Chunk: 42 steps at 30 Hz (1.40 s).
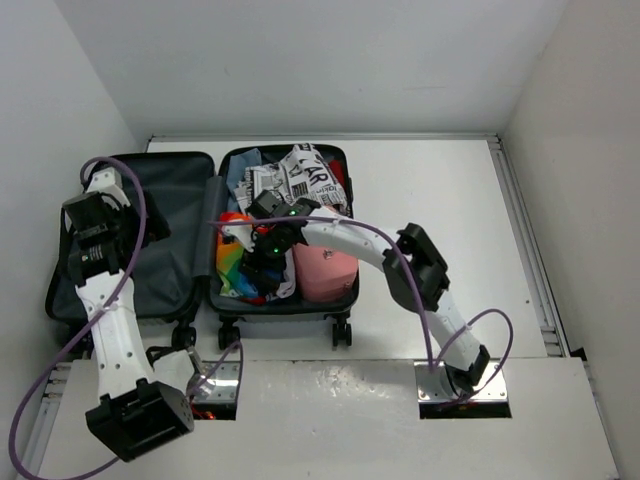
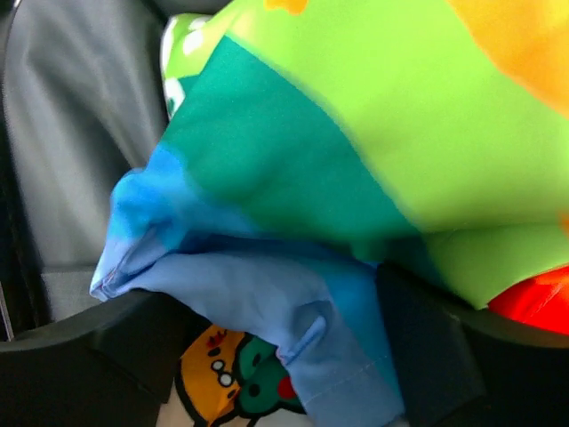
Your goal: Pack the luggage
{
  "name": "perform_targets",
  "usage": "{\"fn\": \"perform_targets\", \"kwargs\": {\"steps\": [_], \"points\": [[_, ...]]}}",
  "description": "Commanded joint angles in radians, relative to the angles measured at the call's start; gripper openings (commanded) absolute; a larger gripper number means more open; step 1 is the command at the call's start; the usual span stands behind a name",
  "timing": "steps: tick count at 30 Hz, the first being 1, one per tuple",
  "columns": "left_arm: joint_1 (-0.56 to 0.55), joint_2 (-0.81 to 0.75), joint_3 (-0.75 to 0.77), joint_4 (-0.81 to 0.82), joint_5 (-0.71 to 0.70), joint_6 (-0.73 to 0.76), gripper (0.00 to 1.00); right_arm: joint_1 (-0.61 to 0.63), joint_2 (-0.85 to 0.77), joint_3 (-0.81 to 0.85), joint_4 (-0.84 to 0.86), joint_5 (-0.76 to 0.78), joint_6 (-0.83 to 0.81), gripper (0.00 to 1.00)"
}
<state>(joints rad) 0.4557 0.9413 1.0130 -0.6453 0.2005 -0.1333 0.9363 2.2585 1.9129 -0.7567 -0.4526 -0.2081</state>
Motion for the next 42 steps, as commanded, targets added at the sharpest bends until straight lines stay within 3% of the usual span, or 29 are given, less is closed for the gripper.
{"fn": "perform_targets", "kwargs": {"steps": [1, 4, 10, 15, 18, 23, 31, 38, 42], "points": [[0.032, -0.07, -0.002, -0.097, -0.019, -0.09, 0.99, -0.043, -0.178, -0.119, 0.089, 0.095, 0.009, 0.85], [0.055, -0.07, 0.022, -0.178, -0.138, -0.182, 0.99, -0.062, -0.287, -0.165, 0.138, 0.081, 0.041, 0.96], [0.127, -0.044, 0.055, -0.341, -0.239, -0.27, 0.99, -0.12, -0.422, -0.189, 0.215, 0.029, 0.113, 1.0], [0.173, -0.035, 0.055, -0.41, -0.338, -0.313, 0.82, -0.171, -0.482, -0.203, 0.249, 0.011, 0.121, 1.0], [0.222, -0.01, 0.055, -0.419, -0.412, -0.334, 0.76, -0.197, -0.484, -0.193, 0.228, 0.009, 0.121, 1.0], [0.311, 0.034, 0.041, -0.419, -0.504, -0.371, 0.75, -0.235, -0.481, -0.173, 0.201, -0.001, 0.113, 1.0], [0.392, 0.123, -0.034, -0.34, -0.524, -0.371, 0.66, -0.258, -0.464, -0.146, 0.188, -0.008, 0.111, 1.0], [0.411, 0.264, 0.021, -0.285, -0.55, -0.371, 0.67, -0.264, -0.435, -0.112, 0.16, -0.011, 0.104, 1.0], [0.411, 0.315, 0.021, -0.263, -0.578, -0.352, 0.74, -0.271, -0.416, -0.097, 0.145, -0.014, 0.105, 1.0]]}}
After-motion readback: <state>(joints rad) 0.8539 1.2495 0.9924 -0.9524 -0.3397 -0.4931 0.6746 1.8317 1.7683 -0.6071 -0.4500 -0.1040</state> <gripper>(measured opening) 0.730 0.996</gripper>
